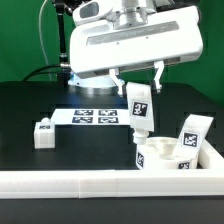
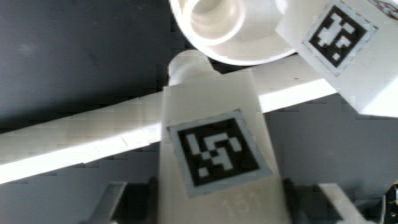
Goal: Assemble stool
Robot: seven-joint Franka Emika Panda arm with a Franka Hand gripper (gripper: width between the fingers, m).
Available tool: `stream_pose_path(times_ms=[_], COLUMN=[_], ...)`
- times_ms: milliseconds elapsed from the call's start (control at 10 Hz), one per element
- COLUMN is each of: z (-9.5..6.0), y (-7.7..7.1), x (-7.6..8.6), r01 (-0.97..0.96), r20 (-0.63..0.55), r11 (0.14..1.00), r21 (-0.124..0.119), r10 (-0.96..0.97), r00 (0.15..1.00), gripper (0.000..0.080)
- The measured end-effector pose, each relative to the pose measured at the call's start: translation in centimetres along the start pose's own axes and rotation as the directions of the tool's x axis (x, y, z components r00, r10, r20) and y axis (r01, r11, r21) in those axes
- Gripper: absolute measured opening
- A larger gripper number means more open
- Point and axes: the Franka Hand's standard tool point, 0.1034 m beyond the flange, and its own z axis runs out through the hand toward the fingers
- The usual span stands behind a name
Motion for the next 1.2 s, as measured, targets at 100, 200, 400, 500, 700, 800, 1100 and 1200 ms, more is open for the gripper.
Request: stream_pose_path(times_ms=[100, 200, 400, 500, 700, 800, 1100, 1200], z=[0.1, 0.1, 0.5, 0.5, 0.6, 0.6, 1.0, 1.0], y=[-0.6, -1.3, -1.7, -1.9, -1.8, -1.7, -1.0, -1.0], x=[-0.6, -0.9, -1.4, -1.5, -1.6, -1.6, -1.5, -1.5], r01=[-0.002, 0.004, 0.008, 0.004, 0.004, 0.007, 0.006, 0.006], r20=[0.010, 0.014, 0.025, 0.031, 0.032, 0.033, 0.034, 0.034], r11=[1.000, 1.000, 1.000, 1.000, 1.000, 1.000, 1.000, 1.000], r21=[0.008, 0.017, 0.022, 0.023, 0.022, 0.021, 0.016, 0.016], r10=[0.002, -0.005, -0.008, -0.004, -0.005, -0.007, -0.006, -0.006], r00=[1.000, 1.000, 1.000, 0.999, 0.999, 0.999, 0.999, 0.999], gripper=[0.0327, 0.0327, 0.0327, 0.0327, 0.0327, 0.0327, 0.0327, 0.0327])
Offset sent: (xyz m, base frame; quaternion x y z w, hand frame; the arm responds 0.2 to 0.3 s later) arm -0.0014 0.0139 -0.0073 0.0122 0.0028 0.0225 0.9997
